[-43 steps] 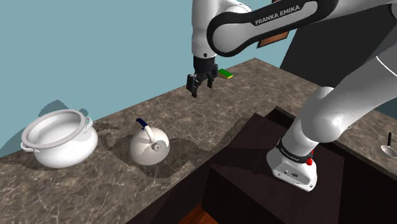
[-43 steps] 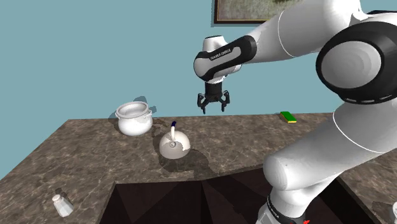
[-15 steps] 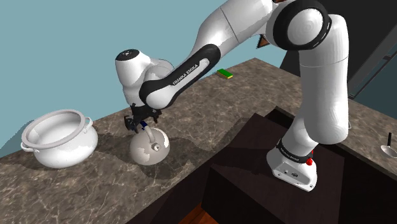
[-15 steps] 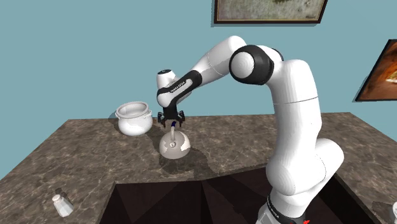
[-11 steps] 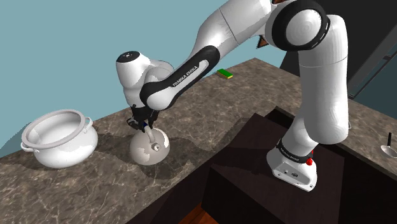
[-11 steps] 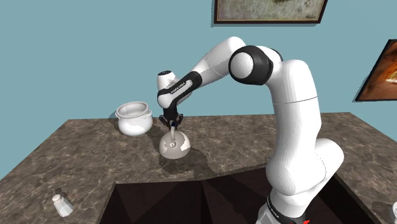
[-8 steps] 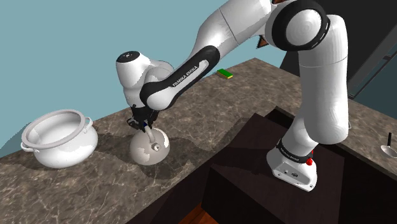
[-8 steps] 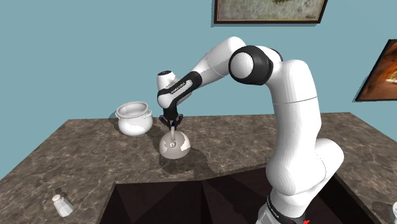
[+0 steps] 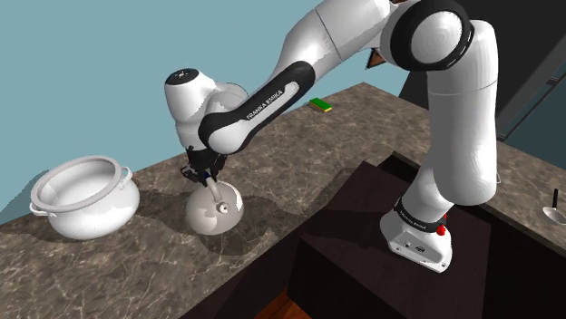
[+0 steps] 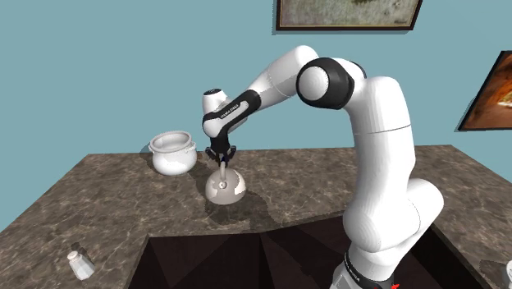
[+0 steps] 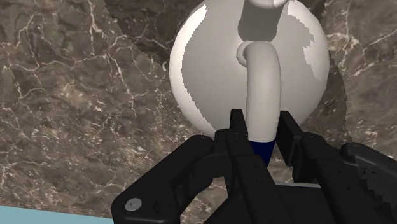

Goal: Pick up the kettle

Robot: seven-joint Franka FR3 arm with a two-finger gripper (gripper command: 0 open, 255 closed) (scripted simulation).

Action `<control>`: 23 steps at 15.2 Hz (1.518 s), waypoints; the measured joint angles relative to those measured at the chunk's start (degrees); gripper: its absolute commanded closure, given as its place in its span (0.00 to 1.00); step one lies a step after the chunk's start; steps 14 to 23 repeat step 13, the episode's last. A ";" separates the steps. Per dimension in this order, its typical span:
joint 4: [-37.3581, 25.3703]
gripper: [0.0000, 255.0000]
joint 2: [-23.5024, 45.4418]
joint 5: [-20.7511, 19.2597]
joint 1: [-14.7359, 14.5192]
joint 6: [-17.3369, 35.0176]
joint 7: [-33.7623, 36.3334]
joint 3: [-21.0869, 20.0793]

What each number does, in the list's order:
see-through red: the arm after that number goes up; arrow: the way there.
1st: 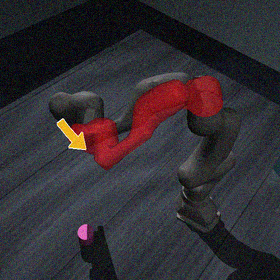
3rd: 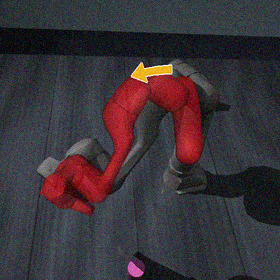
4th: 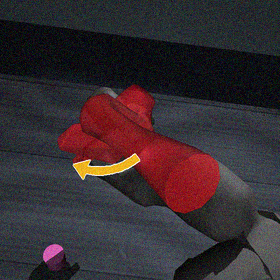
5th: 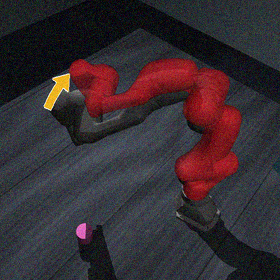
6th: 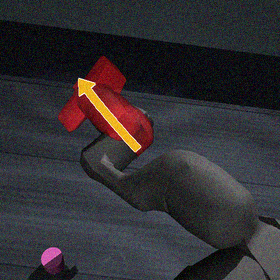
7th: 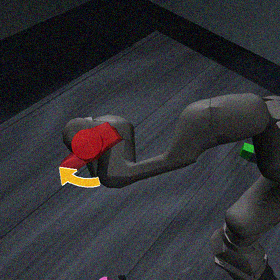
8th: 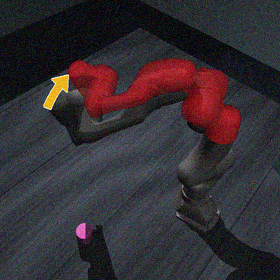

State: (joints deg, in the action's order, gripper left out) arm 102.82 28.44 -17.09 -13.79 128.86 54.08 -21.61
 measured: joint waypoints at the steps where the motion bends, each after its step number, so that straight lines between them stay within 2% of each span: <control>1: -0.15 1.00 -0.46 0.25 0.07 -0.60 -0.14 -0.15; 13: -2.89 1.00 -4.91 2.80 0.84 -7.40 -1.99 -1.50; 23: -2.89 1.00 -4.91 2.80 0.84 -7.40 -1.99 -1.50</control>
